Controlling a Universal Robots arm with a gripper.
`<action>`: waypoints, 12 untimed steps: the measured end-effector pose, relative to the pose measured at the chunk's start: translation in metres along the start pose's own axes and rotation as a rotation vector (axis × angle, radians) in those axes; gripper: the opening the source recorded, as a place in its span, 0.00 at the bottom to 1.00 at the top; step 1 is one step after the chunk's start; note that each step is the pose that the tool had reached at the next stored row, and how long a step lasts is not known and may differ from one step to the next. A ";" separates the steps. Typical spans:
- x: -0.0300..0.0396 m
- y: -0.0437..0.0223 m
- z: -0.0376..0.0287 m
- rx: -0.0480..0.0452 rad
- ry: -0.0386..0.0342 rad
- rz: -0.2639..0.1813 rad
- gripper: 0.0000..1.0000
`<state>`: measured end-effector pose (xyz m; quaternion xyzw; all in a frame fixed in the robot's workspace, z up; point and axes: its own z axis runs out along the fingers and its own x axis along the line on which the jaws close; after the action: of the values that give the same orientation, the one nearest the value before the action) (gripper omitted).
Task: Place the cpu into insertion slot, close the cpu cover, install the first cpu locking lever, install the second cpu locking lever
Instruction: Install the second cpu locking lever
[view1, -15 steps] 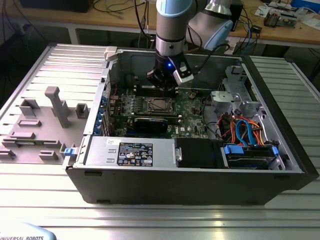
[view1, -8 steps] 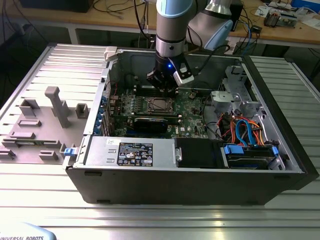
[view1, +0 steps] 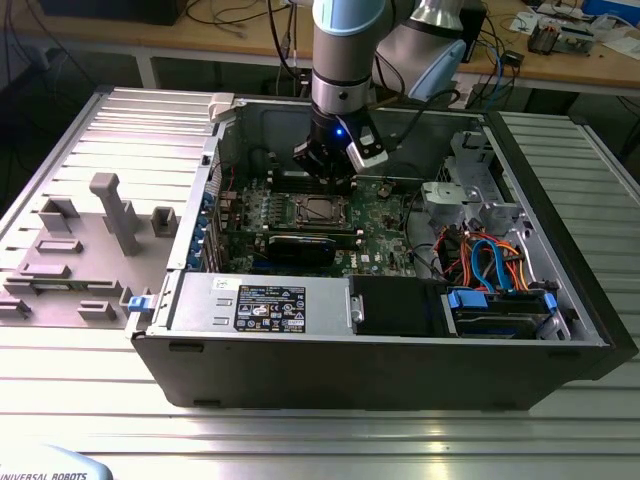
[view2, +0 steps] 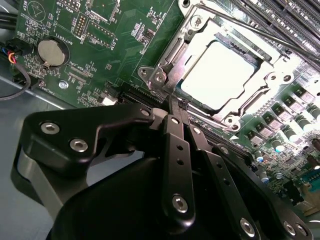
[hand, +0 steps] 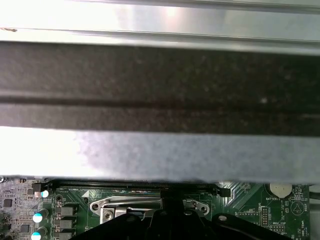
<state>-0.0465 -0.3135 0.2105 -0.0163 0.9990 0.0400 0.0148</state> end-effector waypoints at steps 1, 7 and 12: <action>0.0000 -0.0005 -0.0001 0.0001 0.0001 0.000 0.11; 0.0001 -0.0039 -0.0006 -0.0001 0.0001 0.000 0.11; -0.0003 -0.0029 -0.0133 -0.0002 0.0000 0.000 0.11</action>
<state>-0.0465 -0.3175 0.2235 -0.0163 0.9990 0.0401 0.0147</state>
